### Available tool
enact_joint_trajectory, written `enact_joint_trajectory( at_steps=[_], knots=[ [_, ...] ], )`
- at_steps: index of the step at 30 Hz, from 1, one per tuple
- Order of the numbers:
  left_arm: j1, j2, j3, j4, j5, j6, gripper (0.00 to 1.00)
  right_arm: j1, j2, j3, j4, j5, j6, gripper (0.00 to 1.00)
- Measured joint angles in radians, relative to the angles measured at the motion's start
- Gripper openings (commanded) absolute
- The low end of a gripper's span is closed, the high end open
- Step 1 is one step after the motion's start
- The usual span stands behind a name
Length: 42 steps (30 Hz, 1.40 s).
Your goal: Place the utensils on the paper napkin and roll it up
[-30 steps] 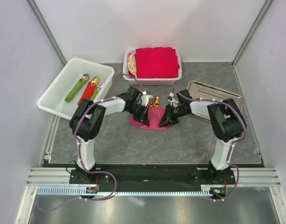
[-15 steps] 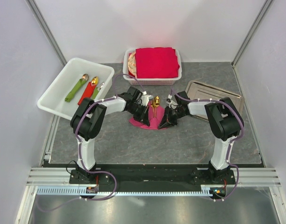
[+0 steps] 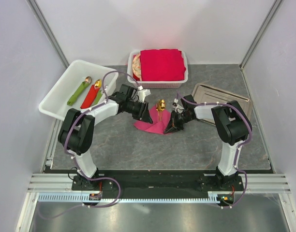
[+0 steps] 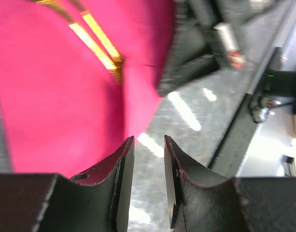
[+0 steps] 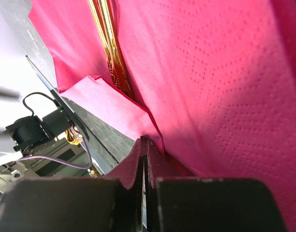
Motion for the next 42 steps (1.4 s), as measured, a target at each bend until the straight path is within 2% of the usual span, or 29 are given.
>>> enact_joint_trajectory(
  at_steps=[6,12,23,31,42],
  knots=[
    [-0.047,-0.032,-0.052,0.044,0.061,-0.058,0.37,-0.001,0.0,0.0,0.0,0.0,0.002,0.0],
    [-0.071,0.043,-0.061,0.097,0.082,-0.124,0.37,-0.001,0.0,-0.001,0.0,0.0,0.002,0.0],
    [-0.061,0.155,-0.06,0.116,0.026,-0.18,0.36,-0.005,0.002,-0.001,-0.002,-0.001,0.002,0.0],
    [-0.04,0.15,-0.07,0.116,0.012,-0.214,0.36,-0.005,0.004,0.0,-0.003,-0.002,-0.002,0.0],
    [-0.015,0.088,-0.095,0.058,-0.091,-0.213,0.37,-0.005,0.008,0.002,-0.004,-0.009,-0.009,0.0]
  ],
)
